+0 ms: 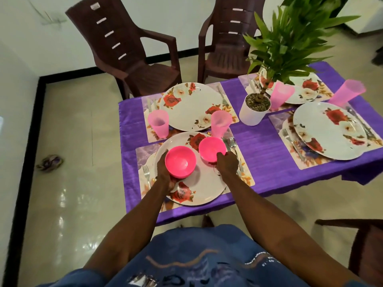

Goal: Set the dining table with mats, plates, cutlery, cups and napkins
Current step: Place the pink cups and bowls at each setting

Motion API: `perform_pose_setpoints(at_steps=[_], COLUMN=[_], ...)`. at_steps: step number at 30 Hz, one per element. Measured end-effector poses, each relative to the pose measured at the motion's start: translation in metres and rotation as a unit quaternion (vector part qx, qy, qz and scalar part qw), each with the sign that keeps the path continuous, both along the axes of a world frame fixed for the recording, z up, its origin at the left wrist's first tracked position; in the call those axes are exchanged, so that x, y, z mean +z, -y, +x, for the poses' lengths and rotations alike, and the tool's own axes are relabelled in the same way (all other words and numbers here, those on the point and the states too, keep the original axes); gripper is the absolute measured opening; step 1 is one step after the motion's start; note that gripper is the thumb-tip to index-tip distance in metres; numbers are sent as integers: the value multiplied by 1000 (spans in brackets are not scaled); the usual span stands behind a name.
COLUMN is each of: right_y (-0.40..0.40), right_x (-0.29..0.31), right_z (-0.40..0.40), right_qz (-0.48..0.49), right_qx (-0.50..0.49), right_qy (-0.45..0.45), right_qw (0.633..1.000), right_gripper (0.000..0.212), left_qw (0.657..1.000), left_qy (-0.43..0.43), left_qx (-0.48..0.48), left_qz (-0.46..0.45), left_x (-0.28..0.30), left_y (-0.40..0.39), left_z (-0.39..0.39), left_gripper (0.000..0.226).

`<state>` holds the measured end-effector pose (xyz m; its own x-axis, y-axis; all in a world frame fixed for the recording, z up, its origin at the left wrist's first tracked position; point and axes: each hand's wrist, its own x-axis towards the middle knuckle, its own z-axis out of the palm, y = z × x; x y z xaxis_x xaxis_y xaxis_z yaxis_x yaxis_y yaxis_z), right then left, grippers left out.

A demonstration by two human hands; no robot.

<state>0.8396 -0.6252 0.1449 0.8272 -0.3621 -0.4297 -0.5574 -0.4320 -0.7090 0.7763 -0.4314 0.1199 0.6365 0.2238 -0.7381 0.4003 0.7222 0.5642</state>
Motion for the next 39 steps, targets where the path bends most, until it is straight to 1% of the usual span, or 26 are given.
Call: perform_pose_setpoints(at_steps=[4,7,9,11,12,13,14,15,16,20,22,23,24,26,27,29,32,34,35,37,39], right_y=[4,4,6,11,14,18,23,28,37,80,109,126,140,170,181,209,249,281,294,326,361], right_x=[-1,4,8,10,10,10,11,12,13,19,25,27,30,33,37,47,53,52,50,57,58], right_z=[-4,-10,-17,-21,-22,-24,-26,-27,-28,-30,-31,-30,-28,-24,-22,-15,0,13,17,26,35], right_qz=[-6,-5,3,10,17,27,40,51,57,58,60,62,63,66,66,62,49,49,43,35,10], right_qx=[1,-39,-68,-80,-86,-92,-101,-107,-115,-129,-152,-168,-180,-195,-196,-186,-143,-112,-96,-60,-27], right_qy=[17,21,47,72,81,90,96,100,104,108,117,122,127,134,135,145,160,179,181,166,137], right_qw=[1000,999,997,994,993,991,989,988,986,984,980,976,974,969,969,970,976,976,978,984,990], right_gripper=[49,56,55,49,42,34,26,19,16,15,12,11,10,11,12,17,31,43,45,37,31], left_qw=[1000,998,996,992,987,982,976,971,967,945,928,921,916,909,908,916,936,944,946,953,962], left_qy=[-11,12,22,16,11,12,7,3,8,43,83,95,92,83,79,80,91,99,99,93,91], left_qx=[-10,-33,-56,-97,-131,-171,-207,-234,-254,-317,-346,-355,-363,-371,-373,-371,-339,-314,-310,-289,-258], left_qz=[-27,-52,-72,-84,-88,-83,-65,-45,-36,-69,-110,-131,-144,-173,-172,-129,-36,-7,-2,-4,-2], left_x=[16,18,9,7,12,18,24,28,34,47,42,44,45,40,42,42,42,42,43,42,38], left_y=[5,6,5,11,17,26,37,49,63,109,132,146,160,186,197,231,280,320,337,380,423], left_z=[-5,-8,-11,-14,-17,-17,-15,-12,-10,1,7,11,16,32,39,55,77,91,95,107,118], left_gripper=[83,78,79,83,79,65,47,34,32,35,55,62,64,70,75,76,61,56,60,71,72])
